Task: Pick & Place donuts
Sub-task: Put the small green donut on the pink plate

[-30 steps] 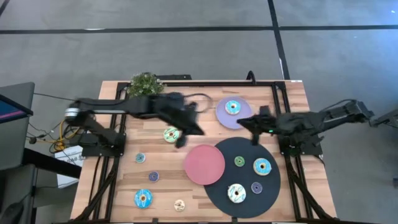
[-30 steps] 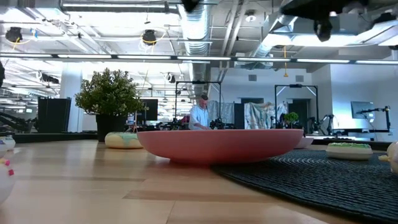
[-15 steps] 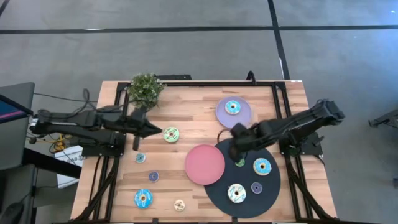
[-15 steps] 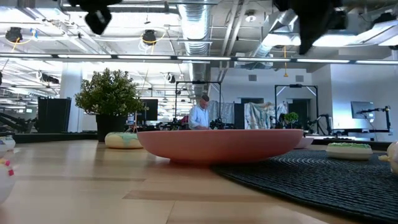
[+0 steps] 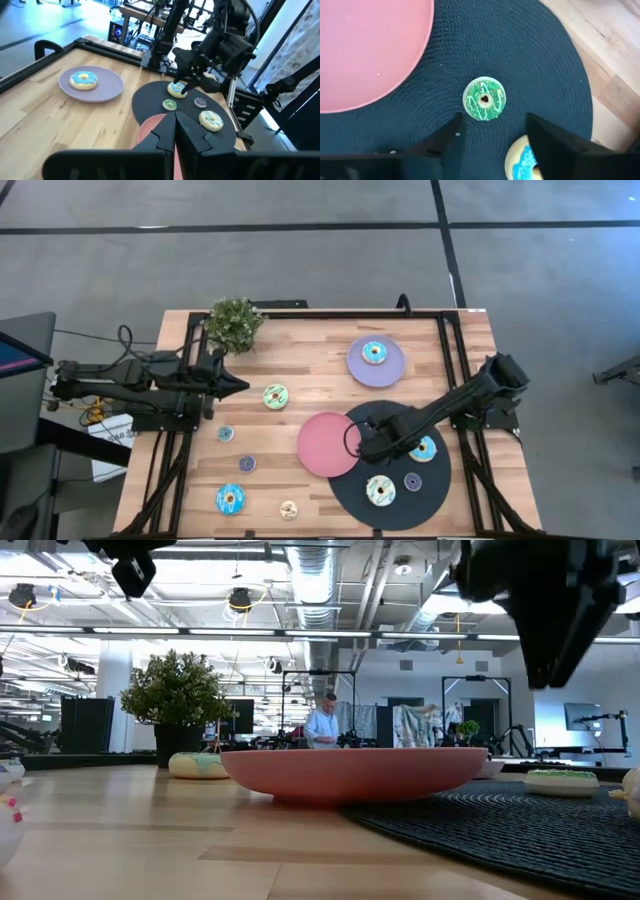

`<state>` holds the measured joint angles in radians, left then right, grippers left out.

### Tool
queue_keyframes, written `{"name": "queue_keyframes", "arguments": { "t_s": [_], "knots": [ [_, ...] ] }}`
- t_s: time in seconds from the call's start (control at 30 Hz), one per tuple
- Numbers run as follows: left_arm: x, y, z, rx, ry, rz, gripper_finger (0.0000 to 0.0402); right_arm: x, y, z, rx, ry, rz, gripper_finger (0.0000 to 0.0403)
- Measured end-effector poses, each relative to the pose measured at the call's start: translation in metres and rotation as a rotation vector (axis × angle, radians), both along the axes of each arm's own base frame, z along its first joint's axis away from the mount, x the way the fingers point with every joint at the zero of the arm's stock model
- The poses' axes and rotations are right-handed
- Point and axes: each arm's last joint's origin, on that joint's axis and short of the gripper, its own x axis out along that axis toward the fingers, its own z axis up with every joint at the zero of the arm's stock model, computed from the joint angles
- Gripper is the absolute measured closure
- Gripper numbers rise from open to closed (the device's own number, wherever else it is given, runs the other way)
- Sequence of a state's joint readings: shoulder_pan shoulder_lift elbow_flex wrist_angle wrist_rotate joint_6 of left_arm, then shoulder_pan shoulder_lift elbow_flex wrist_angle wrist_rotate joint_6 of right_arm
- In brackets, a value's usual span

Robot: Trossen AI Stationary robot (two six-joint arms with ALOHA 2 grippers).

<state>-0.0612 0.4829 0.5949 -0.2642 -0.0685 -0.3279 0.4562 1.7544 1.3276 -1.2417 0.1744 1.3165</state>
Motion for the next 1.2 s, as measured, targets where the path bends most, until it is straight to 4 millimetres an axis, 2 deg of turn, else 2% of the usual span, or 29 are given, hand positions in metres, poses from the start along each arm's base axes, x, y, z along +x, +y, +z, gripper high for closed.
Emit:
{"name": "queue_keyframes", "arguments": {
  "t_s": [0.1, 0.23, 0.43, 0.67, 0.83, 1.0, 1.2],
  "knots": [
    [0.004, 0.000, -0.002, -0.001, 0.019, 0.000, 0.0401, -0.002, -0.002, -0.016, 0.013, 0.005, -0.018, 0.0142],
    [0.009, -0.001, -0.005, -0.024, 0.046, 0.004, 0.0401, -0.007, -0.005, -0.036, 0.039, -0.033, -0.056, 0.0097],
    [0.013, 0.000, -0.007, -0.035, 0.065, 0.031, 0.0401, -0.008, -0.008, -0.051, 0.094, -0.077, -0.060, 0.0073],
    [0.019, 0.000, -0.007, -0.049, 0.056, 0.056, 0.0401, -0.015, -0.014, -0.064, 0.097, -0.037, -0.063, 0.0103],
    [0.020, 0.000, -0.007, -0.051, 0.058, 0.061, 0.0401, -0.014, -0.016, -0.076, 0.155, -0.076, -0.037, 0.0126],
    [0.021, 0.000, -0.008, -0.065, 0.062, 0.063, 0.0401, -0.013, -0.016, -0.076, 0.152, -0.084, -0.037, 0.0142],
    [0.021, 0.000, -0.008, -0.065, 0.065, 0.063, 0.0401, -0.014, -0.016, -0.075, 0.151, -0.085, -0.038, 0.0193]
  ]
}}
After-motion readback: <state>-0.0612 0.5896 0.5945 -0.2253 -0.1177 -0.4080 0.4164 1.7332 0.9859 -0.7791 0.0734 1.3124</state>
